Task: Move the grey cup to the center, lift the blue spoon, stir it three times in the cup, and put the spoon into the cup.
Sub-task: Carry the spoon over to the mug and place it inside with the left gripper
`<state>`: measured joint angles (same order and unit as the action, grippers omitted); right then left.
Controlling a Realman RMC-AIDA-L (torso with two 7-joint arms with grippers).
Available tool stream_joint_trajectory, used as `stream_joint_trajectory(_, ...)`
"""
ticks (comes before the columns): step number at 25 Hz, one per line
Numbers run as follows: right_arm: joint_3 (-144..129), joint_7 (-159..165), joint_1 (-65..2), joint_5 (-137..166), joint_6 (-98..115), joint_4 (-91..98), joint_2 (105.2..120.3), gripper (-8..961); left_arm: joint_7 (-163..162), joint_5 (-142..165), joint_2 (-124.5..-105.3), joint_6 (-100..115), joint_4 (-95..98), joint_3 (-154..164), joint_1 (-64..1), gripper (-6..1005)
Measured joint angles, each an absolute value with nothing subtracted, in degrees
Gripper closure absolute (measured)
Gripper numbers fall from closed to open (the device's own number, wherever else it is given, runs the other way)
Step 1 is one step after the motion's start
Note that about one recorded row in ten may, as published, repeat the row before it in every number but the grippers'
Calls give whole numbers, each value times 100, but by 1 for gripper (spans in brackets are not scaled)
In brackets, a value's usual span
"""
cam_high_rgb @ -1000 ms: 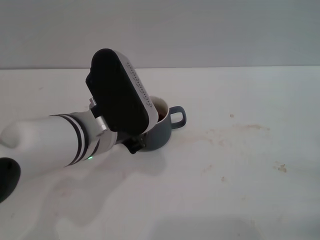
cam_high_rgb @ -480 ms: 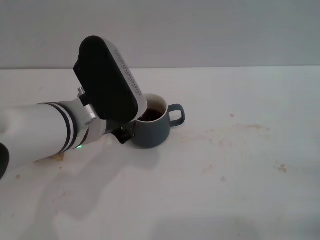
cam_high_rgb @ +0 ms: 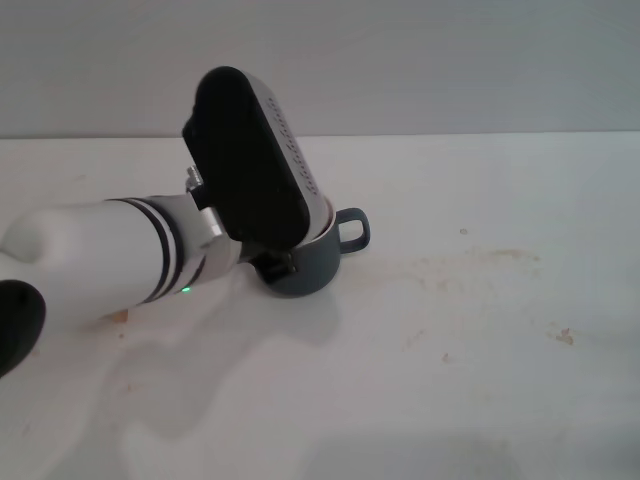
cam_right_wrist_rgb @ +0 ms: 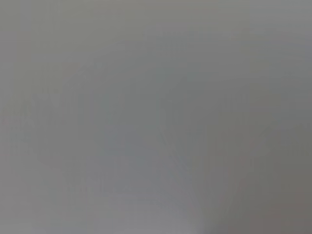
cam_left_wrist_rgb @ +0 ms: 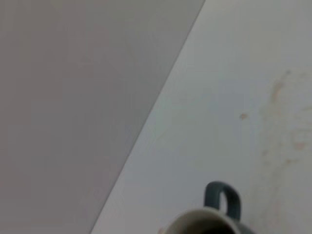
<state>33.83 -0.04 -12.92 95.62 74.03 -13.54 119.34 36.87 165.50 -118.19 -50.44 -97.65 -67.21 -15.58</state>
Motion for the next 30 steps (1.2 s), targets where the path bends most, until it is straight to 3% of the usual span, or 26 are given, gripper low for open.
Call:
stream_joint_trajectory(18, 3314, -7, -1249, 9562, 7426, -1354, 11935, 955, 3720, 16553, -11798, -5210, -9993, -6749, -1321, 856)
stream_joint_trajectory(30, 3313, -9, -1254, 9562, 7427, -1394, 11932, 954, 3801, 16558, -11823, -5172, -9870, -6783, -1626, 858)
